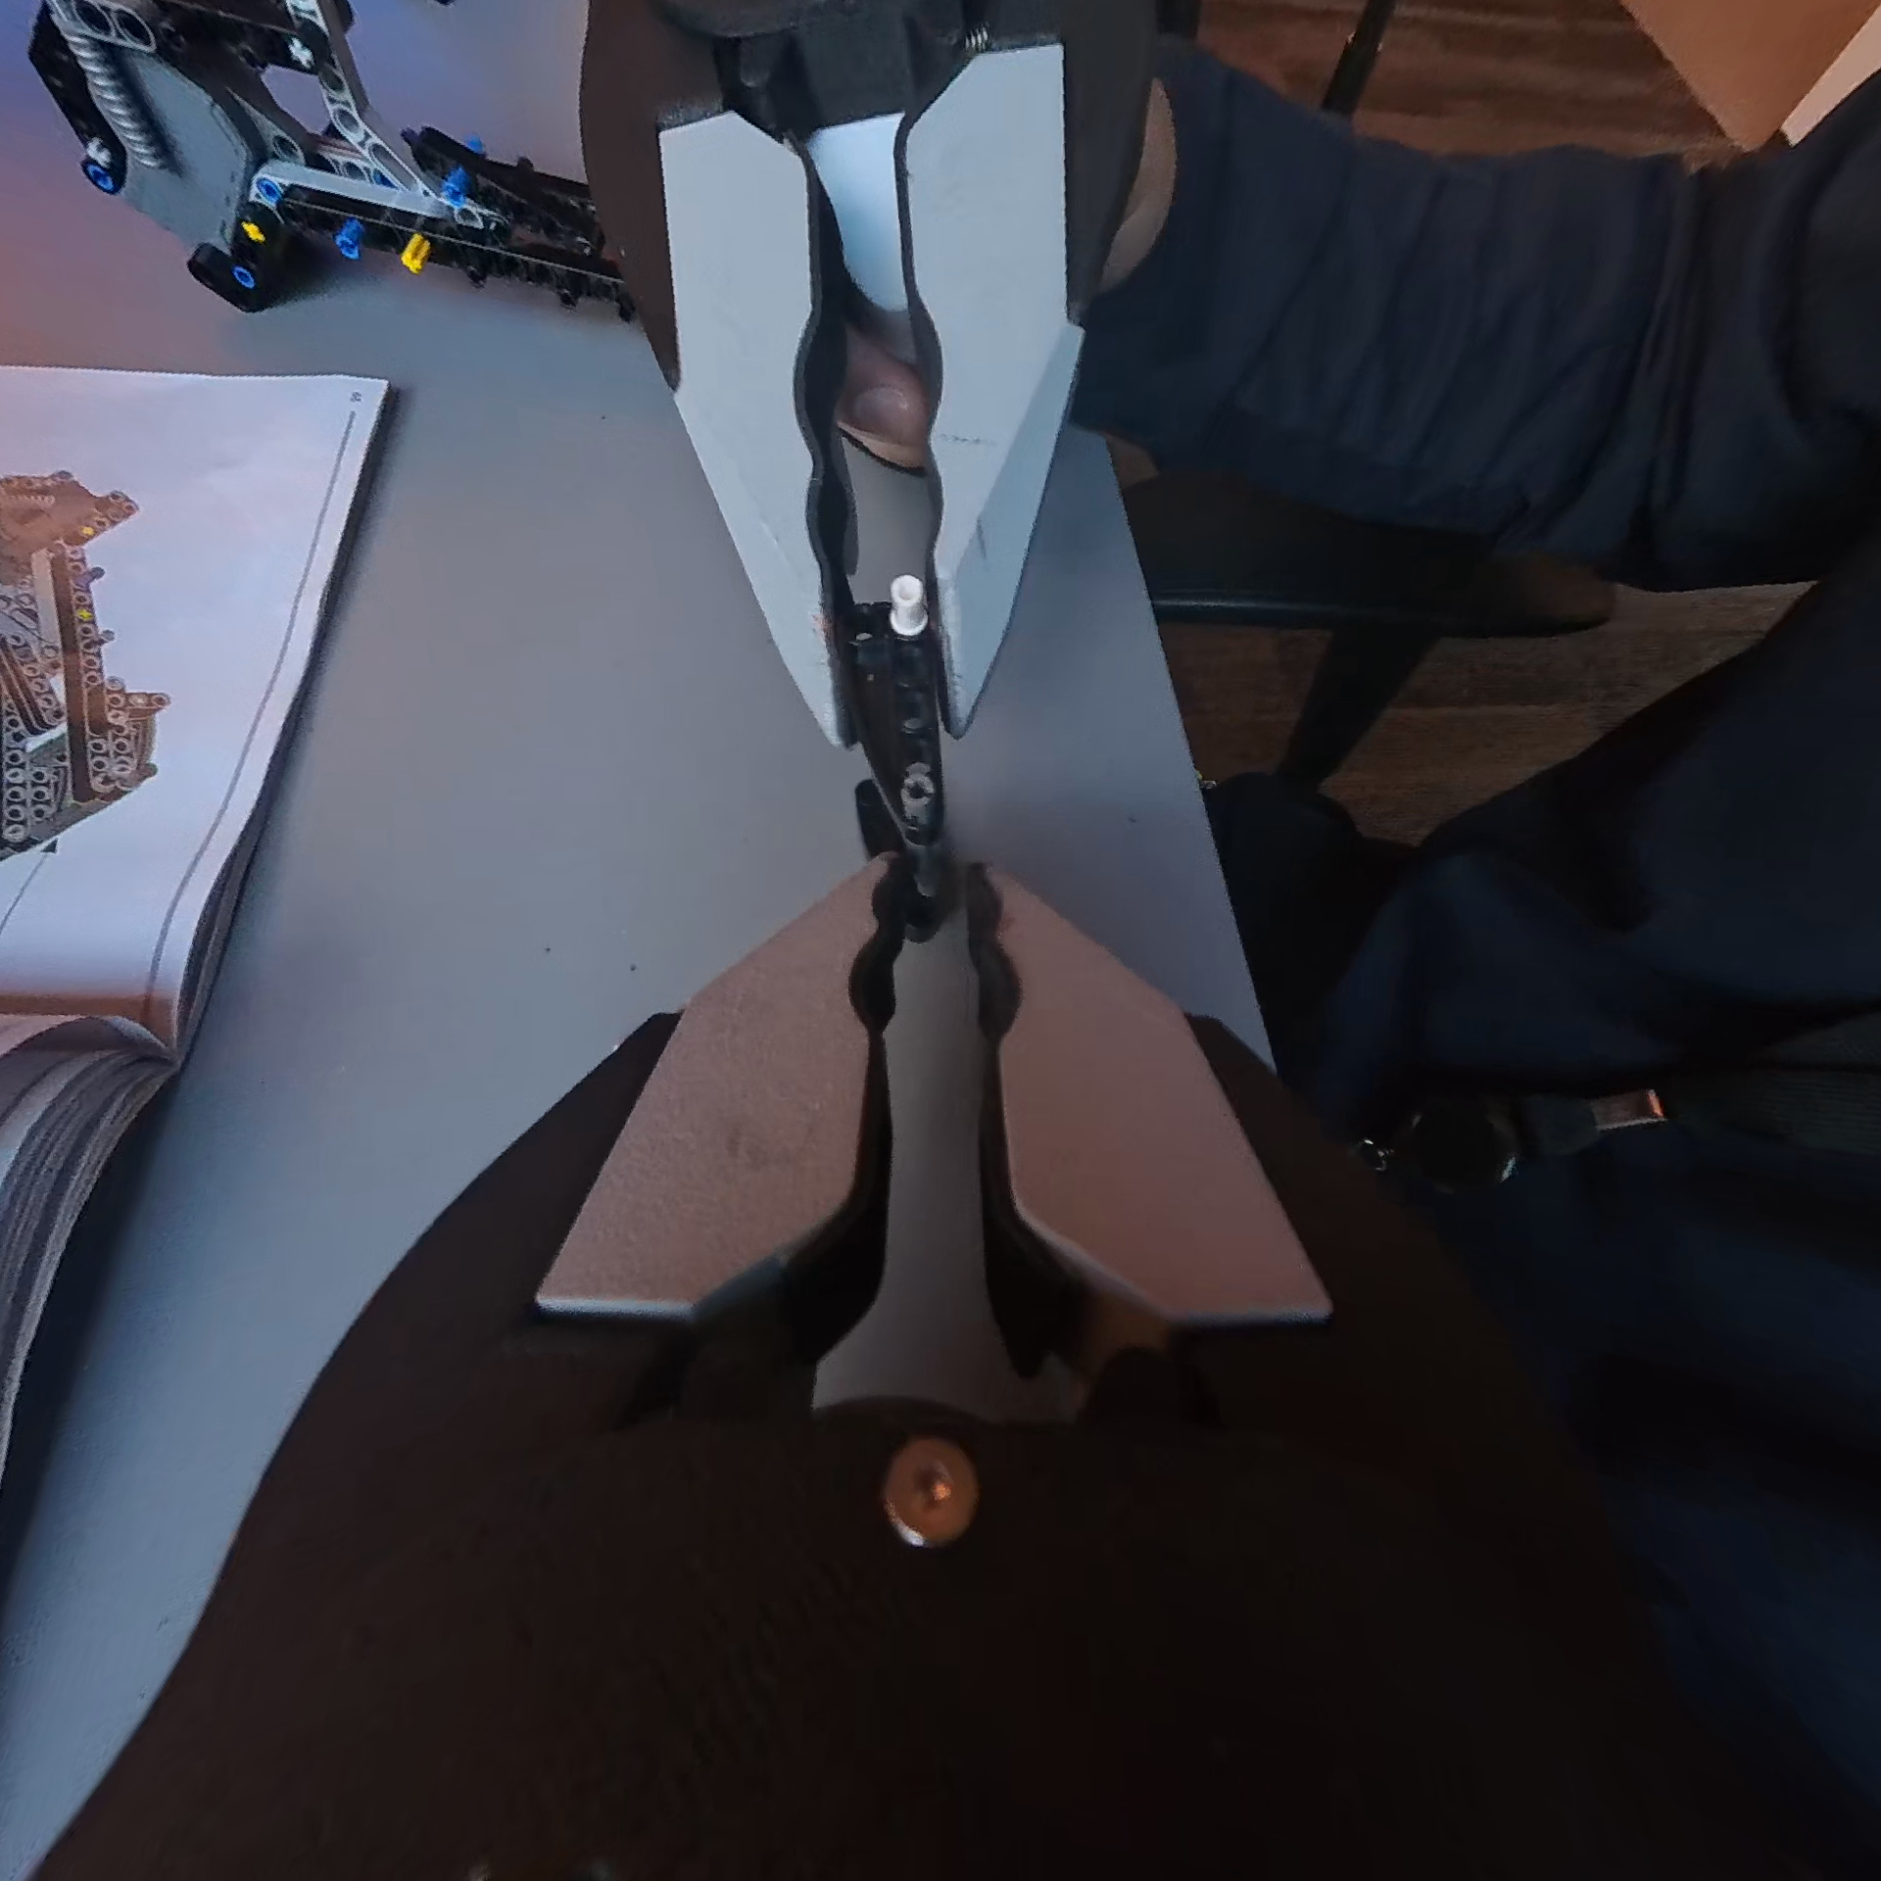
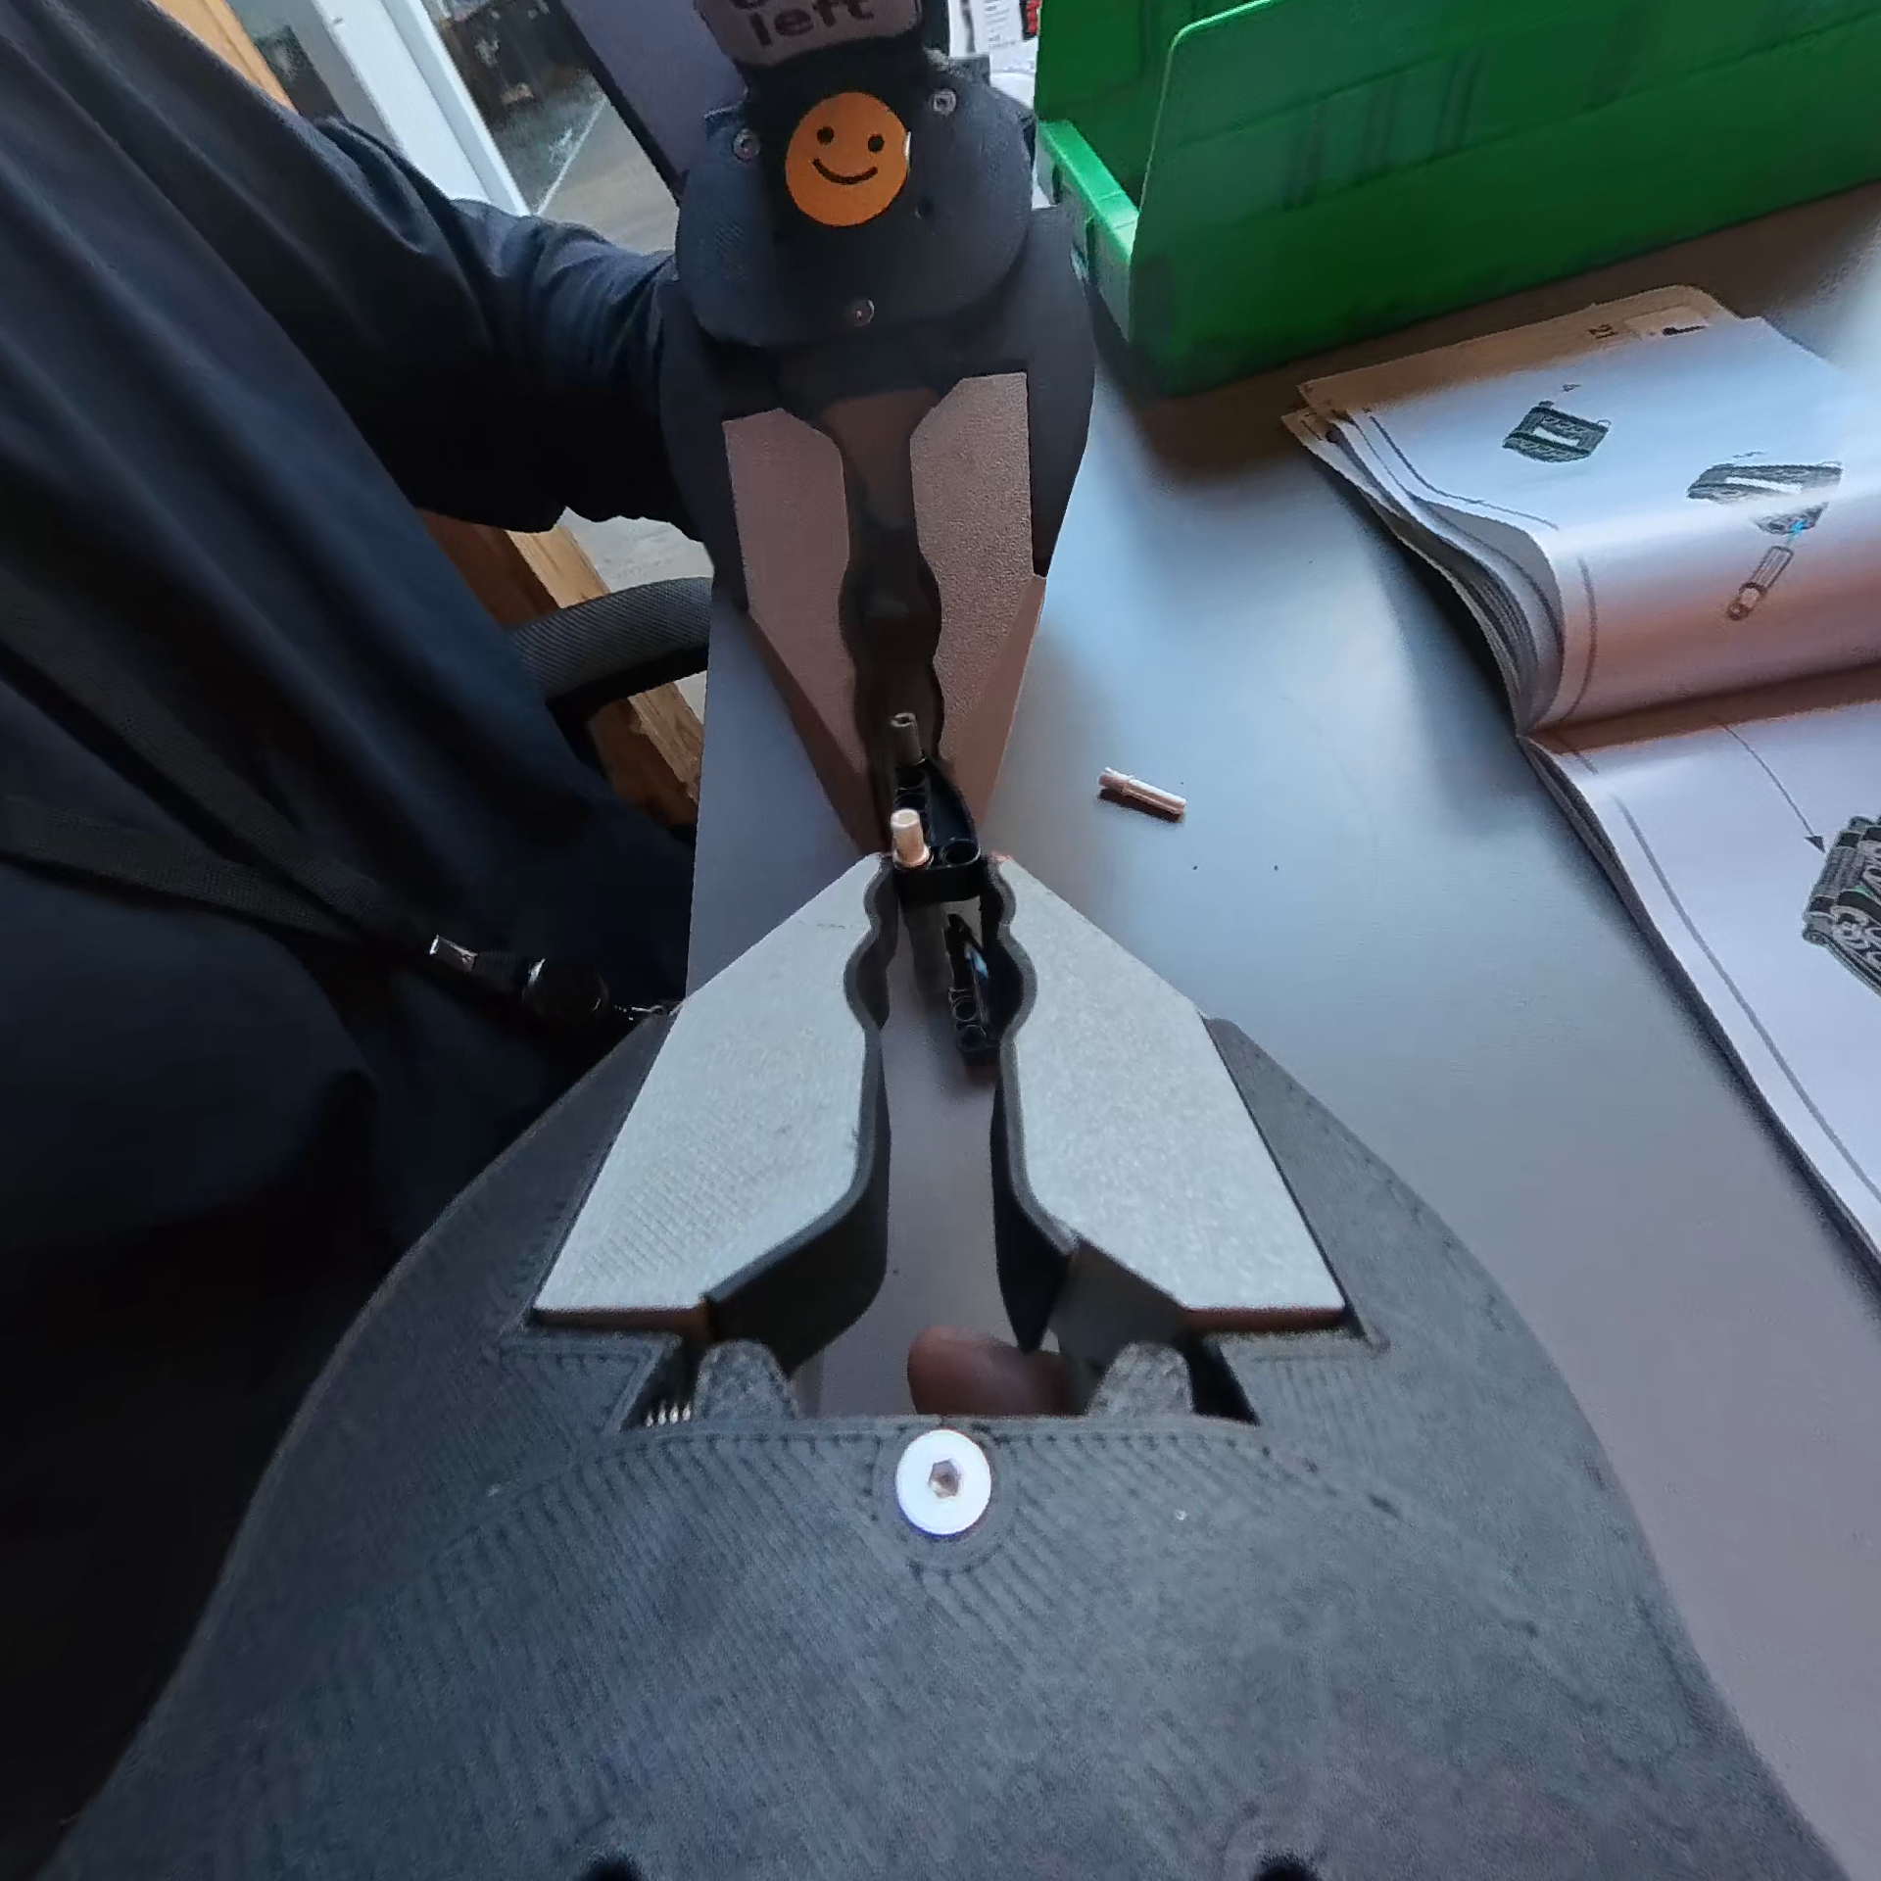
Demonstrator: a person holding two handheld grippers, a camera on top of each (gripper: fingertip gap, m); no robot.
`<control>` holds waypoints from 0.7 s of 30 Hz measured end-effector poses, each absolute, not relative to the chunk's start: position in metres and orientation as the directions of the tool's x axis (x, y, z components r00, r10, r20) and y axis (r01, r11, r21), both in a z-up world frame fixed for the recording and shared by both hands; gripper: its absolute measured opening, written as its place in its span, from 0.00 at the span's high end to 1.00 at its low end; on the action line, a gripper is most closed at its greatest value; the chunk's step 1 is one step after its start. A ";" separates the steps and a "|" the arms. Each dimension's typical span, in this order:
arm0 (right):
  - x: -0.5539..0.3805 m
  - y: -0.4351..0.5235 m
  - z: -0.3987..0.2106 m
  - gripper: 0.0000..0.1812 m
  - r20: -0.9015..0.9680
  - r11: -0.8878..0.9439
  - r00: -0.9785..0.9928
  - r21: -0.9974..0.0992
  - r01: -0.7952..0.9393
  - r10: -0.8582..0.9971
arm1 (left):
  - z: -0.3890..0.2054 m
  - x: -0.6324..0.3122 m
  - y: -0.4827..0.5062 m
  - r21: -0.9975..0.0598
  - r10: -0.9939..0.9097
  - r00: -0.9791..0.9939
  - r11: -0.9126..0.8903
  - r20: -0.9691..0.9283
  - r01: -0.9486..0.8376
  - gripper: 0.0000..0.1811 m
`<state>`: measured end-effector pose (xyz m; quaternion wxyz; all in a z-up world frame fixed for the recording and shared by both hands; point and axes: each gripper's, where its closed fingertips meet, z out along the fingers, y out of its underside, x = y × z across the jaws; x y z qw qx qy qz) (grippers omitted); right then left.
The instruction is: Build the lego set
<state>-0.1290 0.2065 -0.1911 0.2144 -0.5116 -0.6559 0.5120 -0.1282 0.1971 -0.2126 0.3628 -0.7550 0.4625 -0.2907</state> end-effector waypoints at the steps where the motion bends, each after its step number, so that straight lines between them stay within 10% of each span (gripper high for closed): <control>1: -0.129 0.207 -0.191 0.93 -0.244 -0.051 -0.383 -0.892 0.449 0.891 | -0.213 -0.128 0.196 -0.816 -0.909 0.402 -0.313 0.110 -0.486 0.95; 21: -0.123 0.211 -0.201 0.93 -0.199 0.017 -0.375 -0.866 0.500 0.905 | -0.223 -0.126 0.203 -0.788 -0.893 0.438 -0.339 0.098 -0.514 0.98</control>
